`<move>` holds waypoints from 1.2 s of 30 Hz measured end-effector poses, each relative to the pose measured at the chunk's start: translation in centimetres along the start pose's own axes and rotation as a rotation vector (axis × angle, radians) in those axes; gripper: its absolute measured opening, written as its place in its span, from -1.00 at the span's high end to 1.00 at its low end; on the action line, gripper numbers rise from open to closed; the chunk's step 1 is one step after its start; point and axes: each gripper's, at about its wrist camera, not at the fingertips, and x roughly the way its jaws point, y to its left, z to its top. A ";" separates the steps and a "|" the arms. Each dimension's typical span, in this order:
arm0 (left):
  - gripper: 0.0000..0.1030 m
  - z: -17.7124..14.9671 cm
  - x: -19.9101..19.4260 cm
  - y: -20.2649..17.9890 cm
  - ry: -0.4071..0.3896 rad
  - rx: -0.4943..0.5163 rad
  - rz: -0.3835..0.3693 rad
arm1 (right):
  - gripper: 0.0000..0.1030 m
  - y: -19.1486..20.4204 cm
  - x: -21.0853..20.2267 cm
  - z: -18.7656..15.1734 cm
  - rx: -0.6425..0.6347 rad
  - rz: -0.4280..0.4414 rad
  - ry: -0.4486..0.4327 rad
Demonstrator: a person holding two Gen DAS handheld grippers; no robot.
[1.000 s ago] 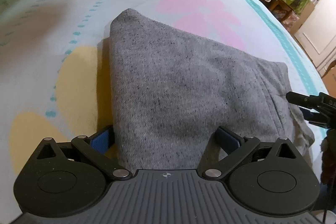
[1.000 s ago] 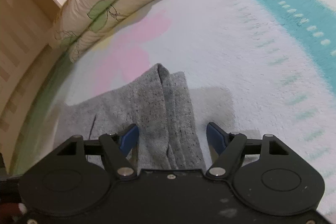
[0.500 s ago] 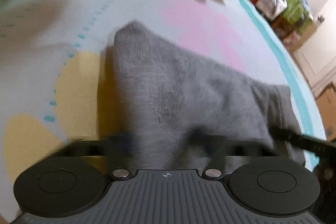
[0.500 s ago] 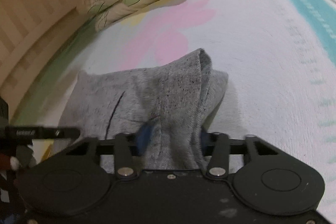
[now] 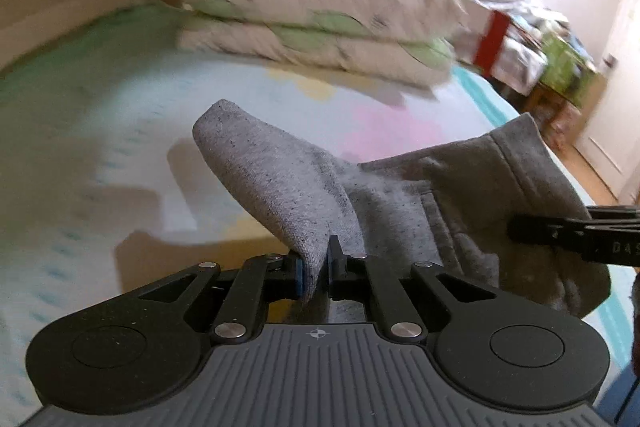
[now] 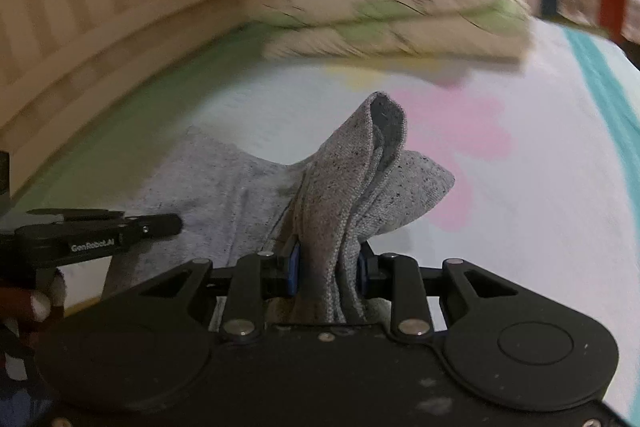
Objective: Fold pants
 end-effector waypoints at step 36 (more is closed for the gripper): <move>0.46 -5.6 1.2 2.2 0.128 -0.188 0.239 | 0.99 6.8 12.9 -2.7 -0.207 -0.070 0.106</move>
